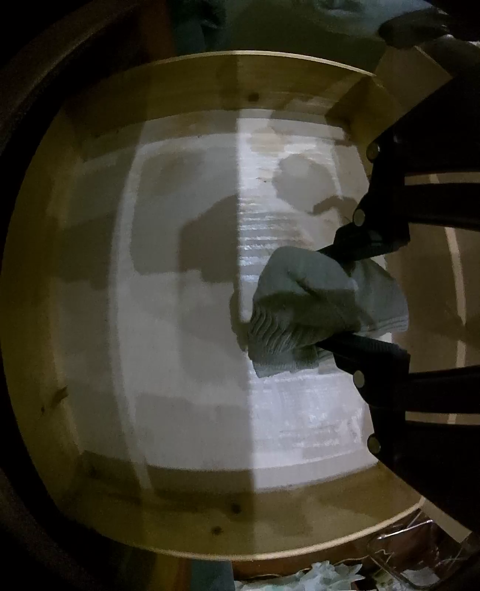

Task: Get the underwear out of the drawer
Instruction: 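Lift the grey underwear out of the drawer toward the white box with the left gripper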

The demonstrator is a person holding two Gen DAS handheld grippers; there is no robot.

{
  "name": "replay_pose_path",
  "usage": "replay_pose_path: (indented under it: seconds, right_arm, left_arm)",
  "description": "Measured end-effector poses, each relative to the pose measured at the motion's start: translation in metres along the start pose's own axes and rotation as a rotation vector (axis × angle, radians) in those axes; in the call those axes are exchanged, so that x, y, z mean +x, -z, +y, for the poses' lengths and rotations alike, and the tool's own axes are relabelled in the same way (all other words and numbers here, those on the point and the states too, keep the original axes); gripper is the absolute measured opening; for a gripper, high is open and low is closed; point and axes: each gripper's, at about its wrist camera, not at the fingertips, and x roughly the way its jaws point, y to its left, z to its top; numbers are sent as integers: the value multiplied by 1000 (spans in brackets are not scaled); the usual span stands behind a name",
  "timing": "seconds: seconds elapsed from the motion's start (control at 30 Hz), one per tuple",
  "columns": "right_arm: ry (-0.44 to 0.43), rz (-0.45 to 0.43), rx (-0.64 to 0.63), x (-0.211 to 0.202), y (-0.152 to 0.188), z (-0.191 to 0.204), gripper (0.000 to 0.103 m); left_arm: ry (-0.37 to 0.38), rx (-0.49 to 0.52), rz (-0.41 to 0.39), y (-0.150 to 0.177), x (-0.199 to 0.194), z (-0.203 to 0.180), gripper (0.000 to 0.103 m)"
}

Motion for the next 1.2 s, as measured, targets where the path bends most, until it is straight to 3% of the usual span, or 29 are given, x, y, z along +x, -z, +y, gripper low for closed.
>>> replay_pose_path:
  seconds: [0.53, 0.7, 0.8, 1.2]
  right_arm:
    - [18, 42, -15, 10, -3, 2, 35]
    - [35, 45, -18, 12, -4, 2, 35]
    - [40, 46, -19, 14, -4, 0, 35]
    - [50, 59, -35, 16, -6, 1, 36]
  left_arm:
    - [-20, 44, -121, 36, -49, -2, 36]
    - [-23, 56, -156, 29, -67, -14, 36]
    - [-41, 69, -192, 33, -105, -10, 36]
    - [-72, 102, -328, 60, -158, -12, 36]
